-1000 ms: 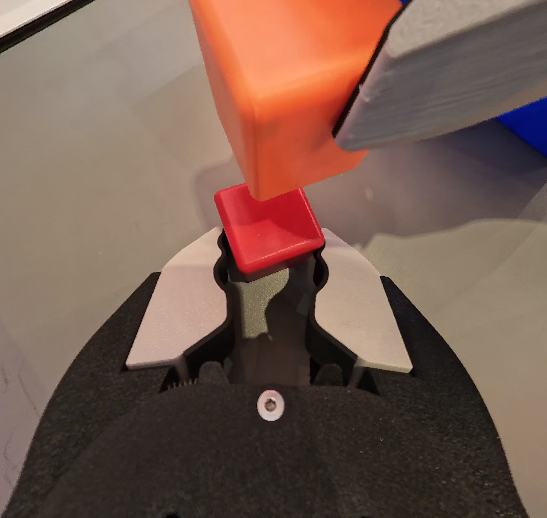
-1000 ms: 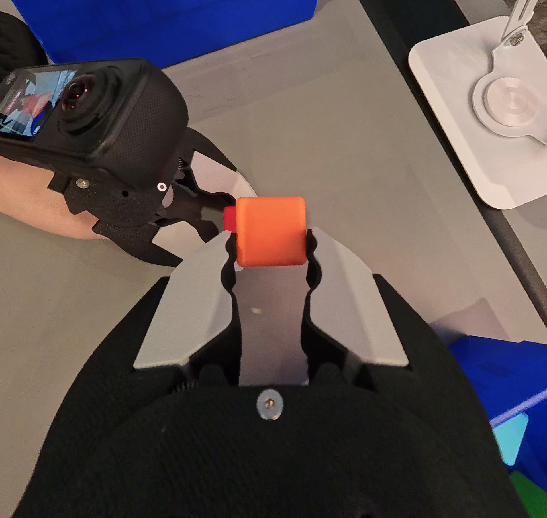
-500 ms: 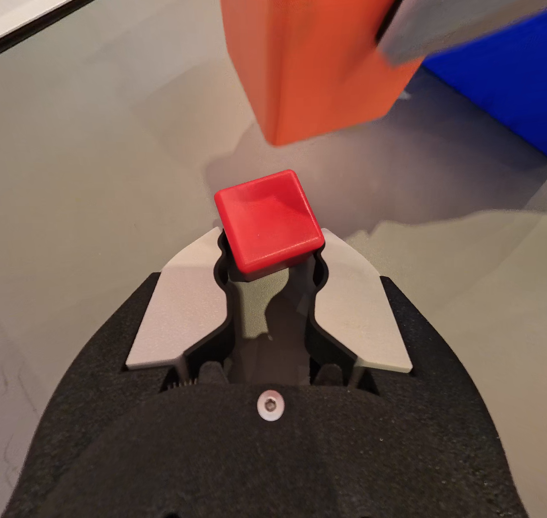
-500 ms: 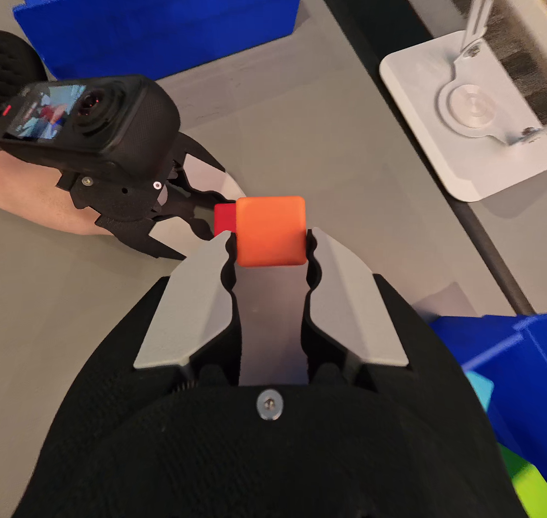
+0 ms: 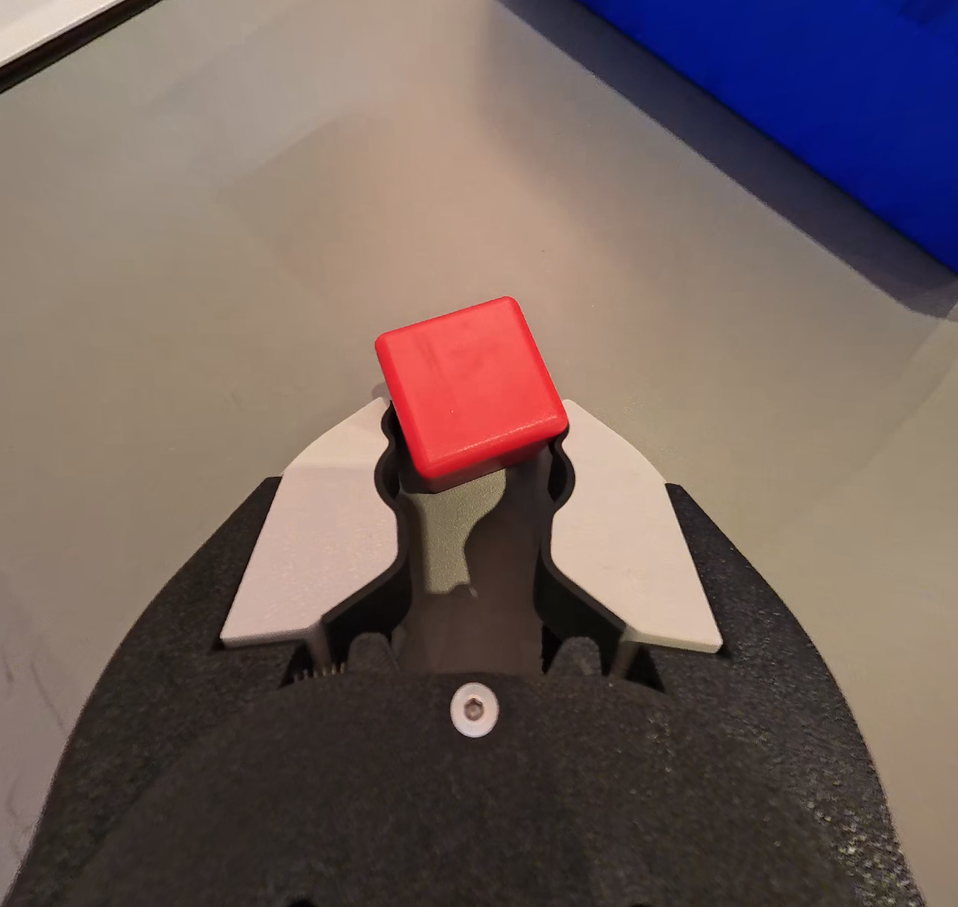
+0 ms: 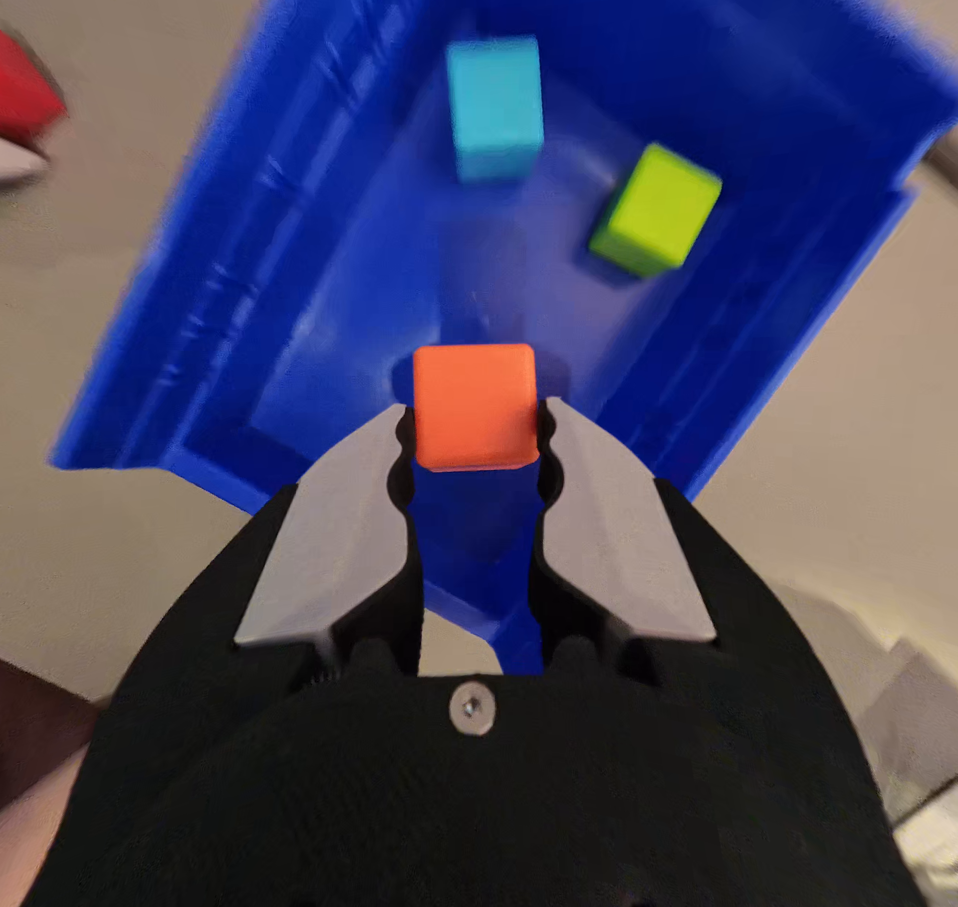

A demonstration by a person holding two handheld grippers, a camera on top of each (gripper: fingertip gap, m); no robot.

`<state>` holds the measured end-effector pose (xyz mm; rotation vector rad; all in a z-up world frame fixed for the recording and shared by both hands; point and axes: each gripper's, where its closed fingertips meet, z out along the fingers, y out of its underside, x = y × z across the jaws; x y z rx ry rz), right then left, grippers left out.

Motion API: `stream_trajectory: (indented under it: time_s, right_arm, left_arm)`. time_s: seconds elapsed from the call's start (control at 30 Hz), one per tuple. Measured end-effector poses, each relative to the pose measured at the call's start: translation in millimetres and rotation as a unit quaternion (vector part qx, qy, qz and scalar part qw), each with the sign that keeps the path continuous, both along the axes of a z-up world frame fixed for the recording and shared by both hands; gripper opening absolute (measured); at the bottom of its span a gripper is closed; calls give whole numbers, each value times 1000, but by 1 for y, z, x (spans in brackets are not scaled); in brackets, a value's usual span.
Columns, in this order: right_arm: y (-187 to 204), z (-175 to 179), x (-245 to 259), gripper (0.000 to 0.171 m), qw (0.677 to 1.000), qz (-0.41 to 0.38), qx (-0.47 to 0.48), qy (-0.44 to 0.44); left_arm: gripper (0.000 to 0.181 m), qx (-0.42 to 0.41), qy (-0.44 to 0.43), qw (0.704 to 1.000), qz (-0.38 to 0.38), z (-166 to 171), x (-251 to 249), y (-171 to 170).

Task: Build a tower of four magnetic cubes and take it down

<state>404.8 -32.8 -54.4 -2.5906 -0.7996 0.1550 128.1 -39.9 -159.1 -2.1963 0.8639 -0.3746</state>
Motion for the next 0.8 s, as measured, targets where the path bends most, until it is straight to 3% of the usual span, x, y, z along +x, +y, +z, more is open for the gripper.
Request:
stream_trajectory:
  time_s: [0.13,0.27,0.43,0.8]
  right_arm:
    - [-3,-39,26,47,996,0,-65,-61]
    - [1,-52,27,47,991,42,-62,-109]
    - [-17,-72,28,47,982,56,-130,-124]
    - [-27,-75,32,53,980,32,-160,-113]
  left_arm:
    - [56,0,0,1000,-3,0,0,-1]
    - [56,0,0,1000,-6,0,0,-1]
    - [56,0,0,1000,-8,0,1,-1]
    - [55,0,0,1000,-11,0,1,-1]
